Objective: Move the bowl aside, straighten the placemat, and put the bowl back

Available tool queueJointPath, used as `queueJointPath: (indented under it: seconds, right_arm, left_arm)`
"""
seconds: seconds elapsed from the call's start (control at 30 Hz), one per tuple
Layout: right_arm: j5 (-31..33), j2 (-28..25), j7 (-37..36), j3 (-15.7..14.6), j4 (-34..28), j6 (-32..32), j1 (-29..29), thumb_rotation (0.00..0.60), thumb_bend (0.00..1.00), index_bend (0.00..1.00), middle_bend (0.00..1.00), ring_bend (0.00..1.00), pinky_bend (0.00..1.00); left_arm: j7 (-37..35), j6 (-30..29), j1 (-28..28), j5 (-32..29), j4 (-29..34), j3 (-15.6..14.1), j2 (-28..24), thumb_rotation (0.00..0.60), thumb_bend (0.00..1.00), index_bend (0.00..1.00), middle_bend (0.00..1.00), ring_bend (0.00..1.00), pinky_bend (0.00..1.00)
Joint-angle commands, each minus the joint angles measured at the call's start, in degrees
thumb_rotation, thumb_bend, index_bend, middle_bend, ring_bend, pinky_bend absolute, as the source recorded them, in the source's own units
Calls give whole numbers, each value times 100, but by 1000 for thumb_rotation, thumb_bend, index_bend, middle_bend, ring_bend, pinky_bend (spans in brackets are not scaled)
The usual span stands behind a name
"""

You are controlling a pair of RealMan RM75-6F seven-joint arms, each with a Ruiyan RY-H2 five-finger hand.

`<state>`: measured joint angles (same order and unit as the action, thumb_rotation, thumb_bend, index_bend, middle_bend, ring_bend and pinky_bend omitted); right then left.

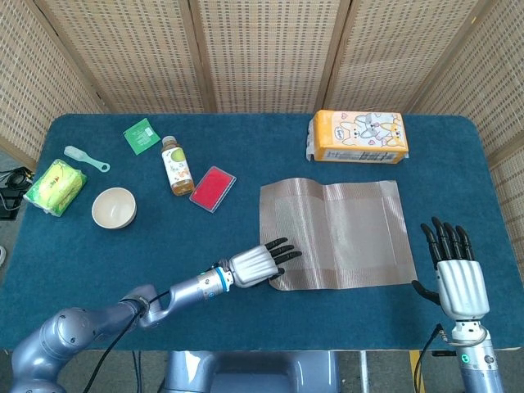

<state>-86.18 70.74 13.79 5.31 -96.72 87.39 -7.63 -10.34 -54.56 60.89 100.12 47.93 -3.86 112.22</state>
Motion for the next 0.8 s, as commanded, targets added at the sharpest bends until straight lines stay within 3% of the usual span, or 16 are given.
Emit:
queueJointPath:
  seconds: [0.03, 0.33, 0.8]
  right_arm:
    - [-9, -5, -6, 3, 1, 0, 3, 600, 0, 60, 0, 0, 0]
    - [-55, -27, -34, 11, -27, 32, 23, 600, 0, 62, 0, 0, 0]
    - [-142, -97, -120, 10, -93, 78, 62, 600, 0, 63, 0, 0, 0]
  left_arm:
    - [8, -37, -14, -18, 15, 17, -29, 600, 487, 730, 0, 0, 0]
    - [91, -294, -169, -9, 263, -47, -465, 600, 487, 804, 0, 0, 0]
    - [997, -583, -812, -17, 1792, -483, -1760, 600, 487, 815, 0, 0, 0]
